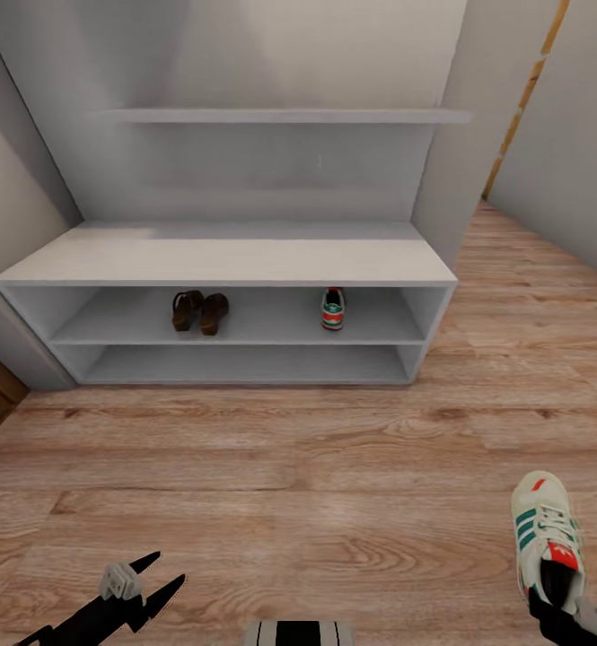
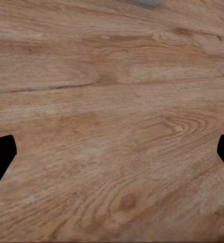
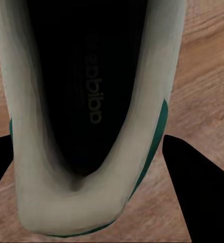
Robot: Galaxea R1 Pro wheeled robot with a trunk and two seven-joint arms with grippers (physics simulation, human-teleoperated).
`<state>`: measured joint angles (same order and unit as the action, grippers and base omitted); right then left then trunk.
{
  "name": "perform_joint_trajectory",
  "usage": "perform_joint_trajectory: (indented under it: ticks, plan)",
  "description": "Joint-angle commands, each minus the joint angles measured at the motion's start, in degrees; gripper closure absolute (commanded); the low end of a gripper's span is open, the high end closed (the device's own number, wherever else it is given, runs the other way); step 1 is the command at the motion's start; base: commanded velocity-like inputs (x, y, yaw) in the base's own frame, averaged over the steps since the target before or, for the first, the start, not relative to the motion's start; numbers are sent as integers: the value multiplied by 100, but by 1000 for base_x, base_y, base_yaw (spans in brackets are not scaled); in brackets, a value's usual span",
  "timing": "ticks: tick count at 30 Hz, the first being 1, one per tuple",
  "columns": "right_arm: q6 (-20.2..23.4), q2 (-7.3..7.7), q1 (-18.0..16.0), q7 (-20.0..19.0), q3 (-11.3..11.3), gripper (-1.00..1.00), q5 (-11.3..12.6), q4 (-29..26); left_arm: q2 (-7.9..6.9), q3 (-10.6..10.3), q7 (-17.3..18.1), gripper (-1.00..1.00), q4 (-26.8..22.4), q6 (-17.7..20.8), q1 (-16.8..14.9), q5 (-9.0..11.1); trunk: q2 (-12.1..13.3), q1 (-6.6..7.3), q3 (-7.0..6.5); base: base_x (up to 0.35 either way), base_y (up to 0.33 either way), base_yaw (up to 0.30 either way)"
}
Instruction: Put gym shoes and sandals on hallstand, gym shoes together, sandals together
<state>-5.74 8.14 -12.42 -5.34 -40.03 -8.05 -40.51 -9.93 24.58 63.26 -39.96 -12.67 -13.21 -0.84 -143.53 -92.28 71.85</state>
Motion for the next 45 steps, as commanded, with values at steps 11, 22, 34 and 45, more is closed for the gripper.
perform_joint_trajectory:
  ticks: [11, 22, 34, 45]
  plan:
    - [-23, -60, -6, -52, 39, 100, -56, 17, 9, 19, 40, -100, 23, -25, -6, 0, -1, 1, 4, 0, 309, 0]
    - [-24, -64, -6, -68, 43, 100, -56, 17, 5, 20, 55, -100, 15, -25, -6, 14, -1, 1, 4, 0, 310, 0]
    - [-24, -65, -6, -72, 48, 100, -56, 17, 7, 20, 47, -100, 15, -25, -6, 14, -1, 1, 4, 0, 310, 0]
    - [-24, -64, -6, -76, 48, 100, -56, 17, 7, 20, 46, -100, 13, -25, -6, 14, -1, 1, 4, 0, 310, 0]
